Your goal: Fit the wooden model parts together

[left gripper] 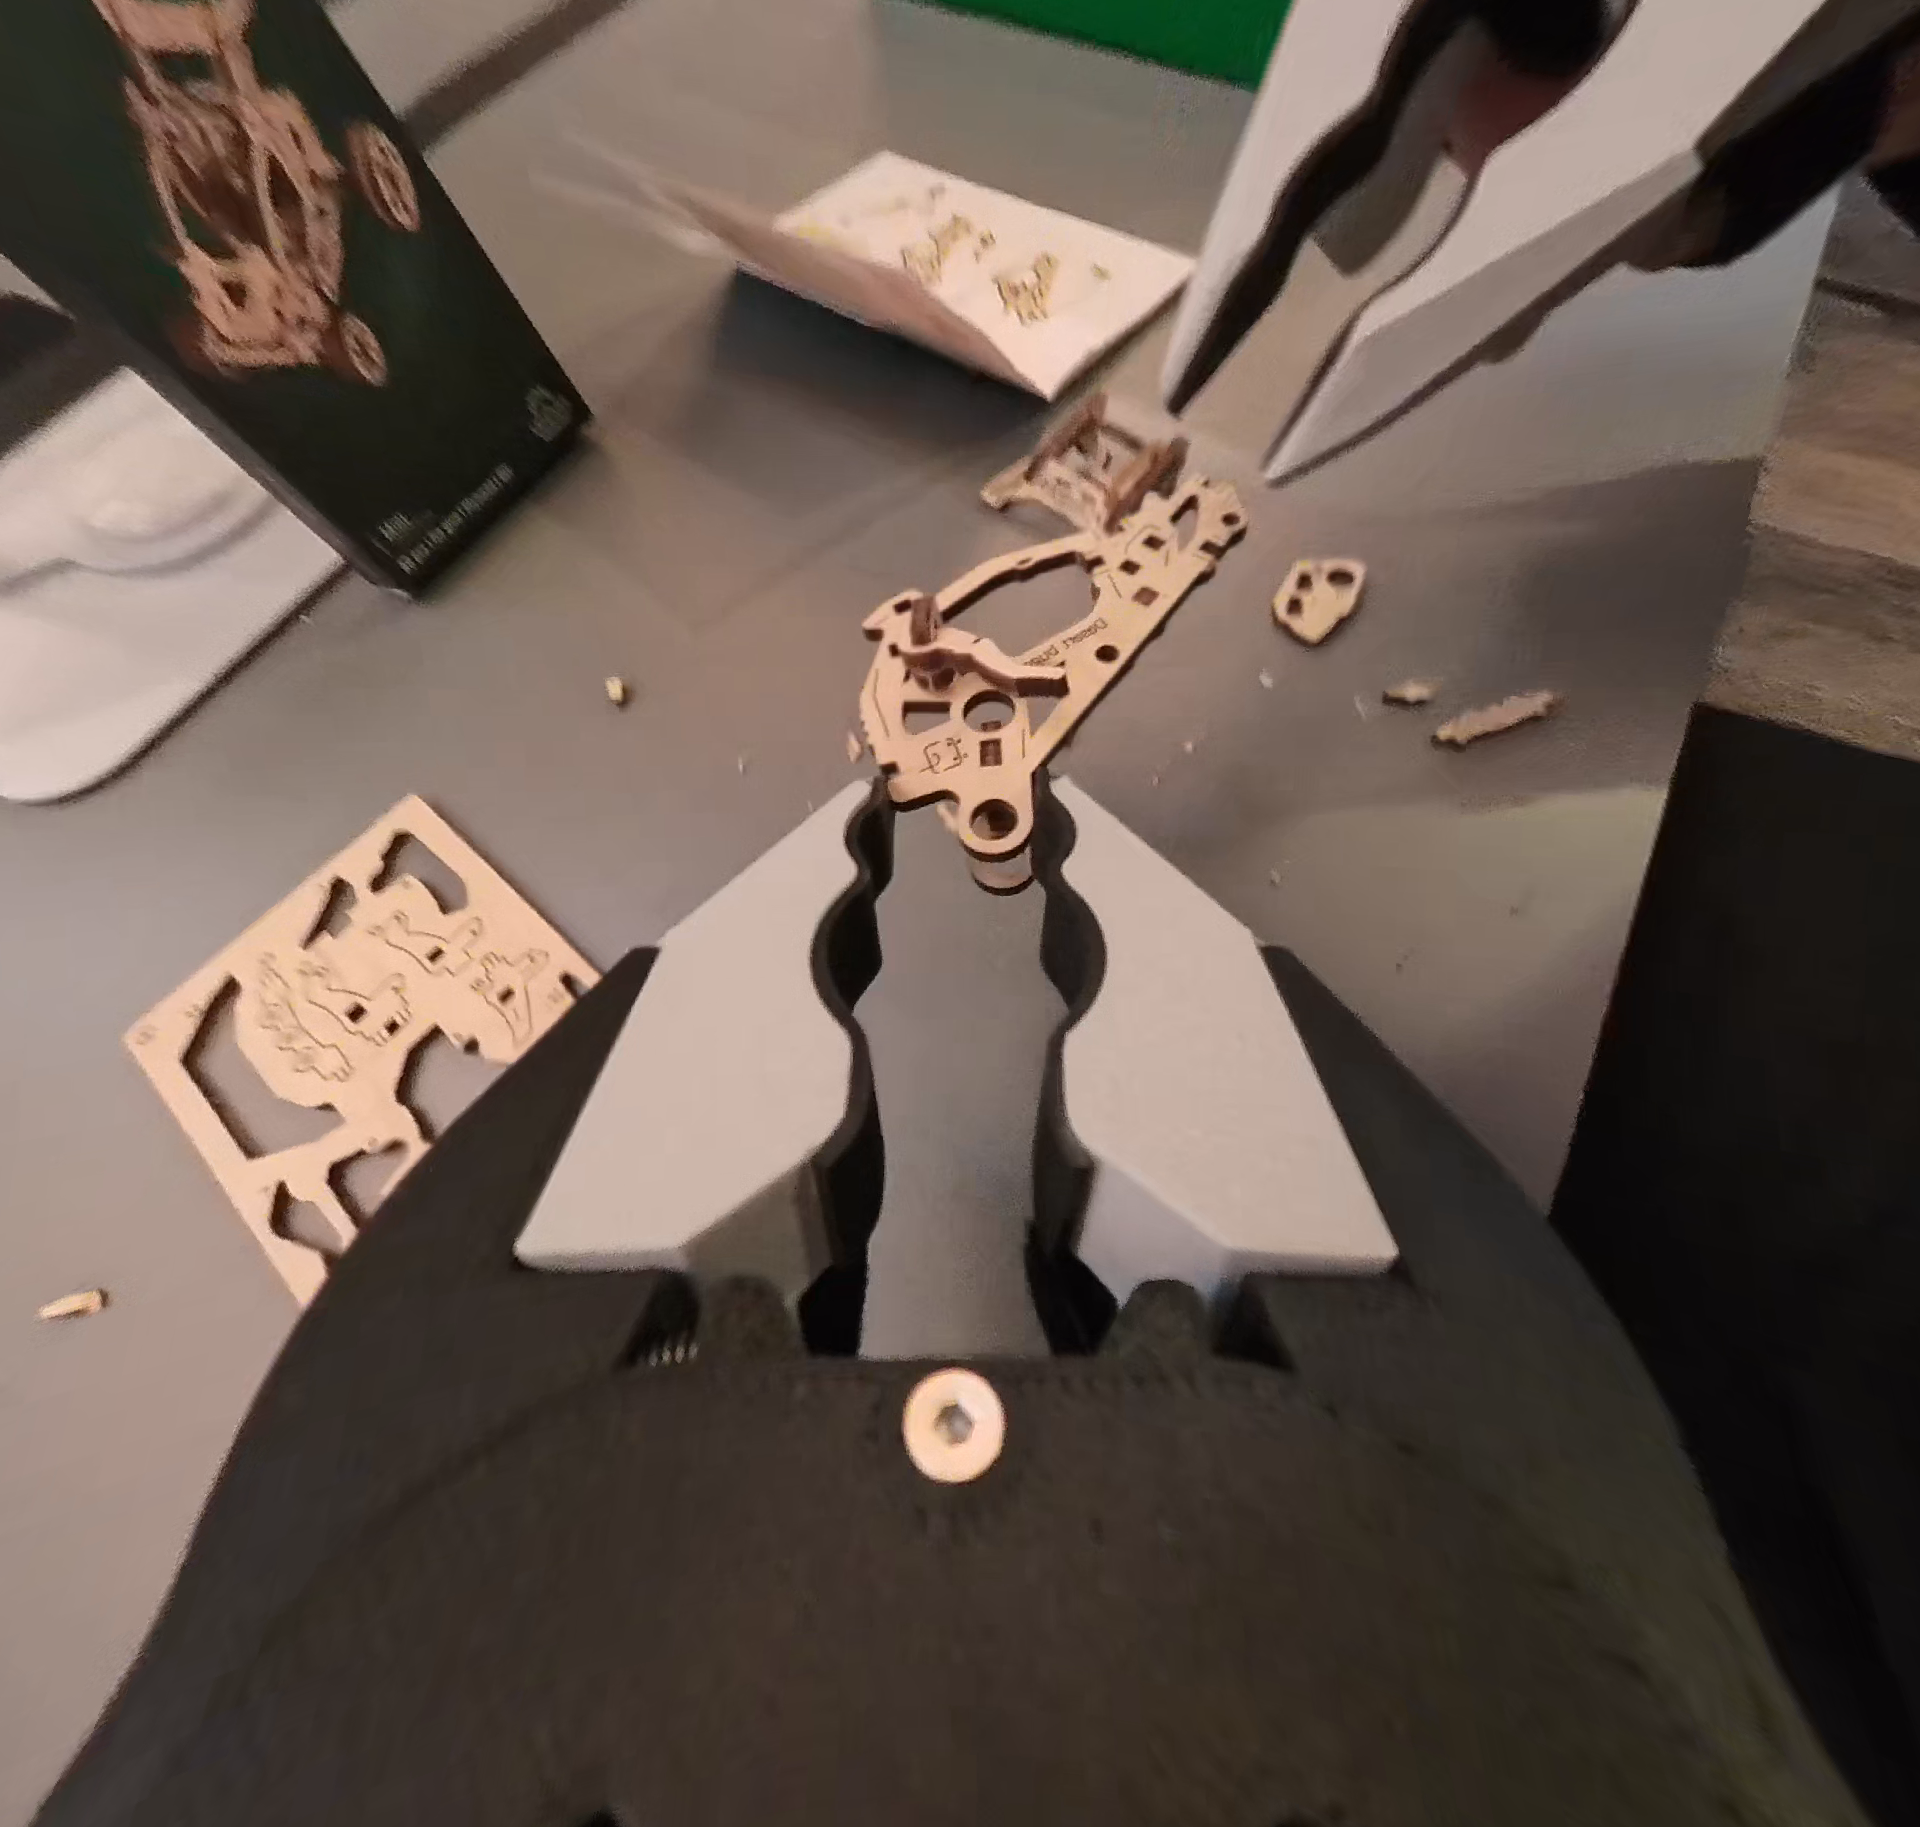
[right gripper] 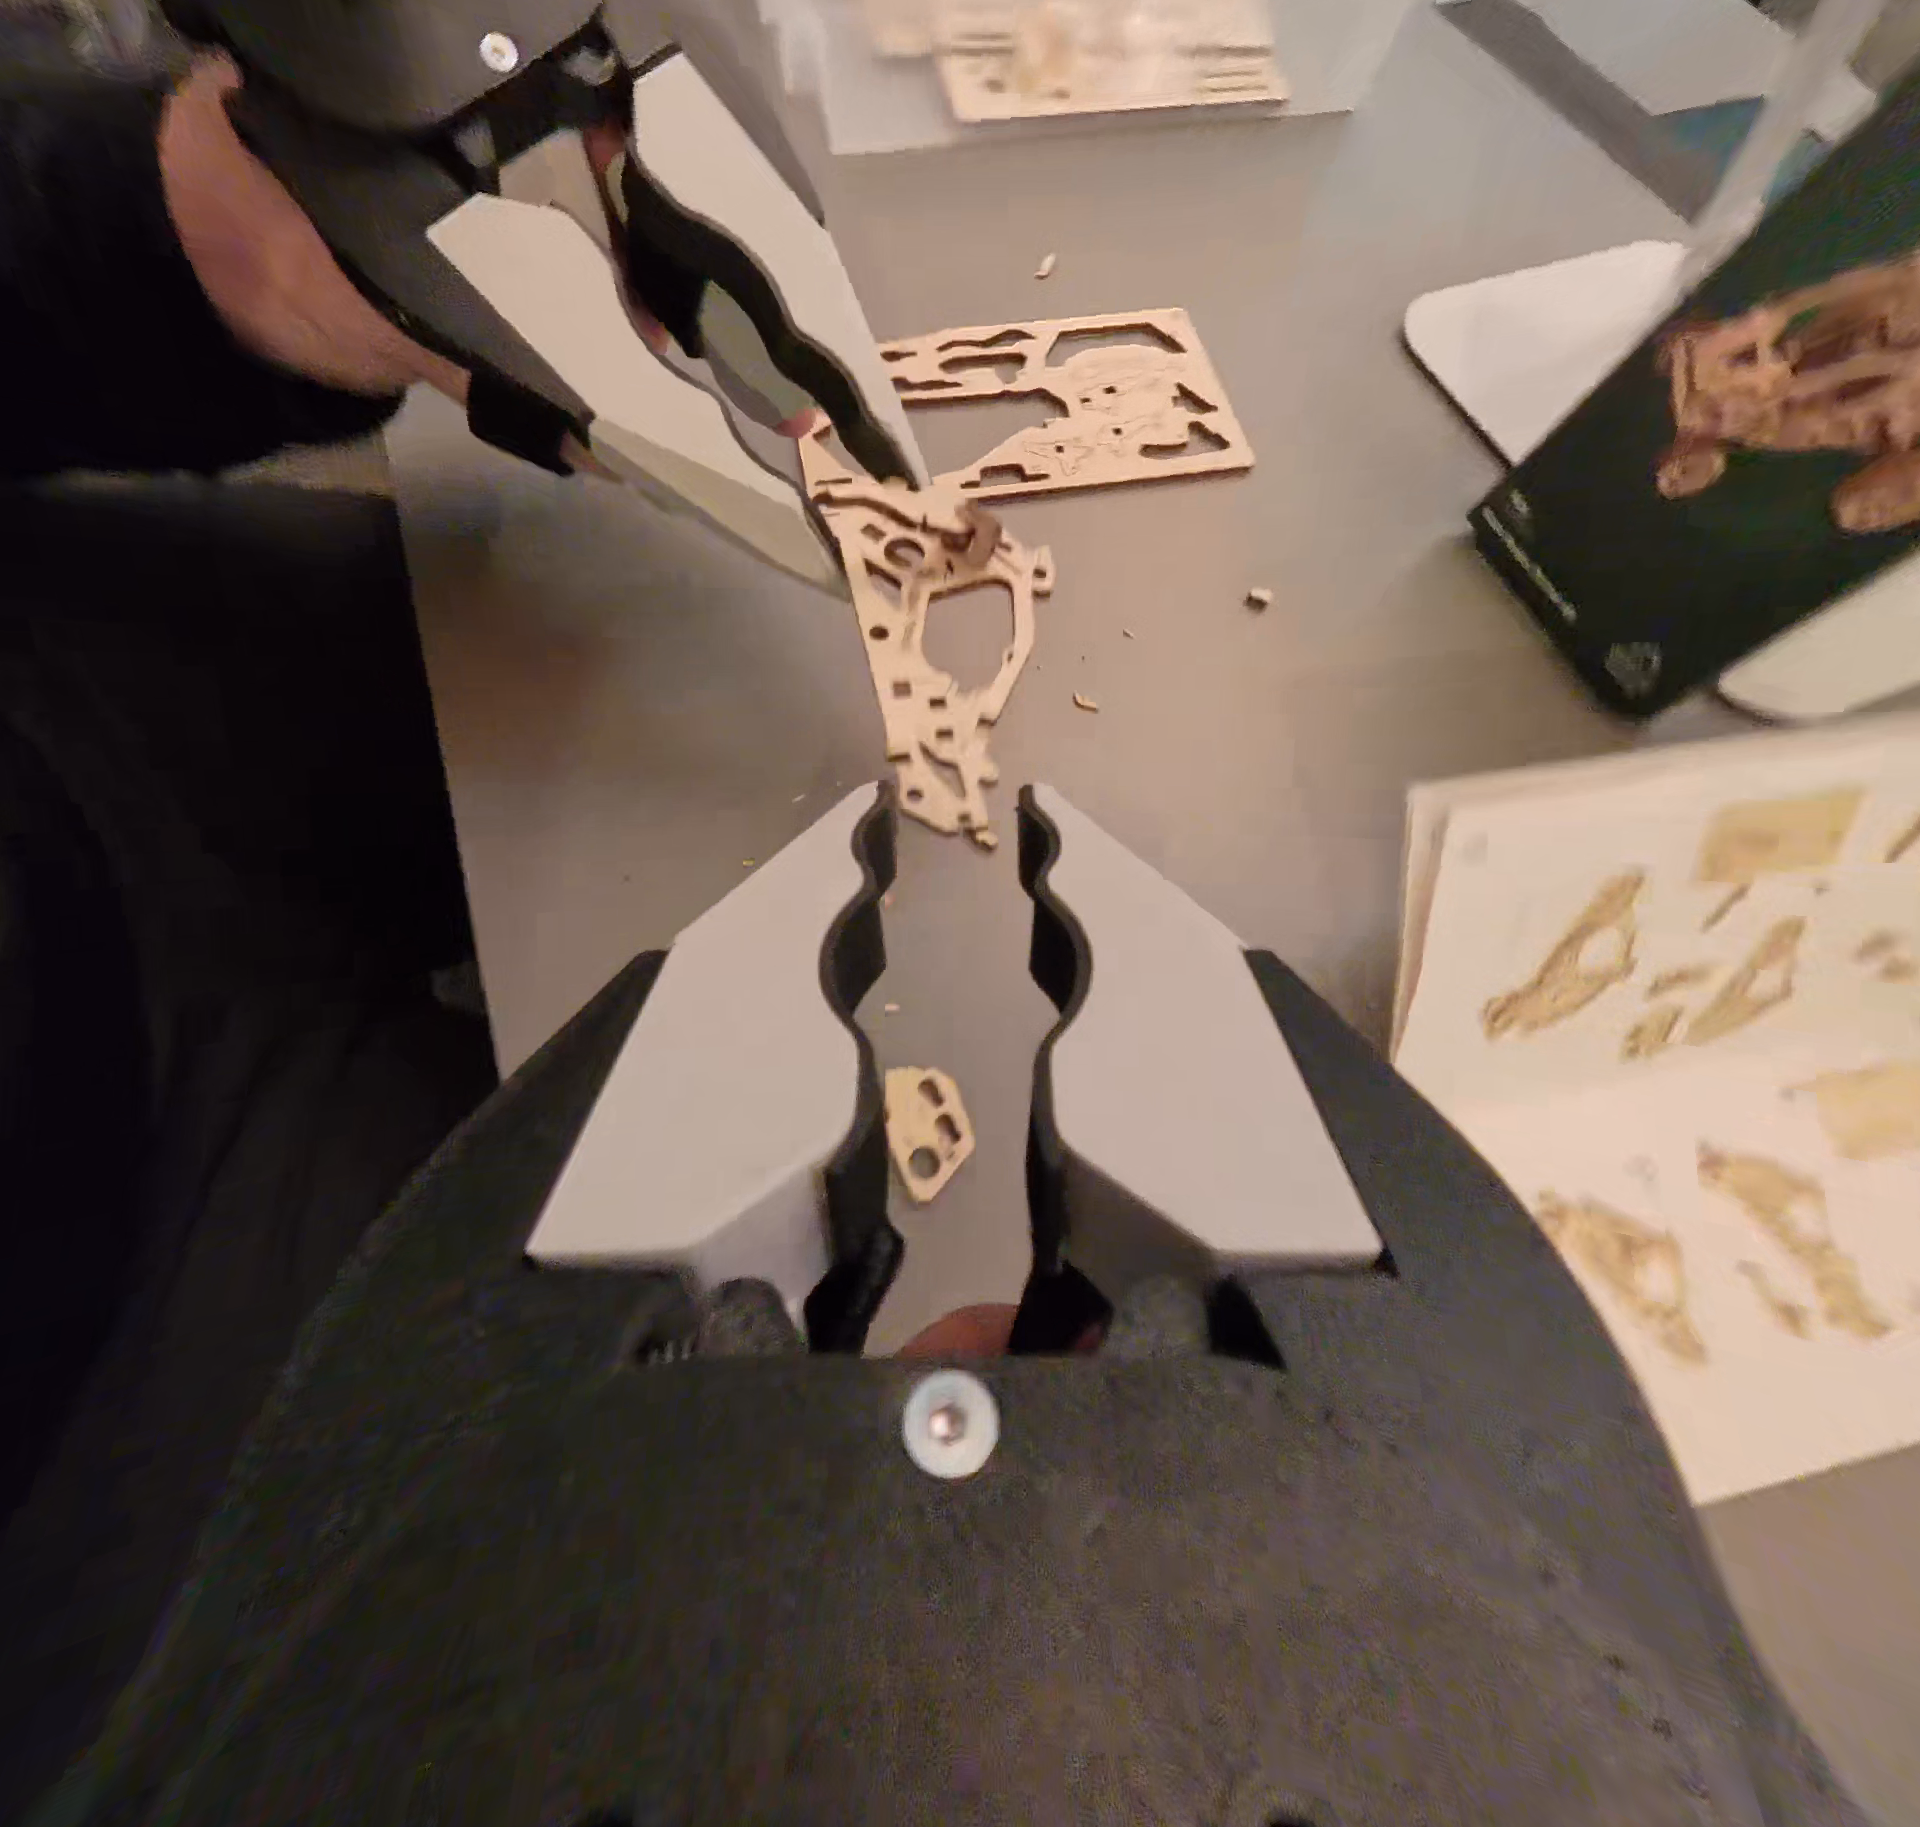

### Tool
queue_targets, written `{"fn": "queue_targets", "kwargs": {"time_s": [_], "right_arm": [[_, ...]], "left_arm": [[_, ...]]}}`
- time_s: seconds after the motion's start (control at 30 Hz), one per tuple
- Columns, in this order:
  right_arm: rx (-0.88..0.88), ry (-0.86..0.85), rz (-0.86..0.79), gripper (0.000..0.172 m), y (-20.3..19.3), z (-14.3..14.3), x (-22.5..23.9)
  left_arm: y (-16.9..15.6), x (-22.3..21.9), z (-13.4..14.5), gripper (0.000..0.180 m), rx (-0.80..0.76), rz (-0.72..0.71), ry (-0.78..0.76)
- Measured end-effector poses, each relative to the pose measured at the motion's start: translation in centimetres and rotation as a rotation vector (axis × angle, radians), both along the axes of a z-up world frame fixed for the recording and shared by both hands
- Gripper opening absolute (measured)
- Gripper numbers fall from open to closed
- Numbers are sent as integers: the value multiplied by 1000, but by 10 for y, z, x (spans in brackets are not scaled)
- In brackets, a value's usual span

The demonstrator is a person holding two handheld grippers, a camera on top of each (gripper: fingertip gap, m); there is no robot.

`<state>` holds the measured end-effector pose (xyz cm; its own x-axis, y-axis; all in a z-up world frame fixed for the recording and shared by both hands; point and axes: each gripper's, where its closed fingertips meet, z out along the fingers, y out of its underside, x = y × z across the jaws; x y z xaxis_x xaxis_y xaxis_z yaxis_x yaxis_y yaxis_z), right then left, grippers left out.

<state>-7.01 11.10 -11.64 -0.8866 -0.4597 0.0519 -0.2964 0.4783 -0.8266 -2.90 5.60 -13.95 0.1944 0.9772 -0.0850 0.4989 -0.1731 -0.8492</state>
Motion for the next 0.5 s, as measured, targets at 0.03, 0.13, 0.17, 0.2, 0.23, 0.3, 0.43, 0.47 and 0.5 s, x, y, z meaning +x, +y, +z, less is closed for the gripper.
{"fn": "queue_targets", "kwargs": {"time_s": [0.03, 0.13, 0.17, 0.2, 0.23, 0.3, 0.43, 0.47, 0.5], "right_arm": [[-5, -55, -34, 23, 5, 2, -5], [-34, -252, -118, 26, 18, 10, -16], [-38, -307, -150, 28, 20, 10, -21], [-47, -362, -175, 29, 22, 12, -25], [-53, -424, -189, 31, 24, 13, -29], [-63, -537, -228, 34, 27, 16, -37], [-60, -664, -239, 36, 31, 17, -42], [-57, -696, -235, 37, 31, 17, -41], [-57, -743, -233, 38, 32, 19, -41]], "left_arm": [[2, -4, 4, 25, -10, 5, 22], [10, -17, 16, 25, -53, 8, 86], [13, -22, 20, 25, -71, 6, 103], [16, -26, 24, 25, -89, 5, 123], [19, -30, 27, 25, -99, 0, 140], [26, -38, 35, 25, -106, -12, 182], [37, -53, 44, 25, -143, -28, 242], [41, -56, 46, 25, -147, -38, 254], [43, -59, 47, 25, -154, -42, 262]]}}
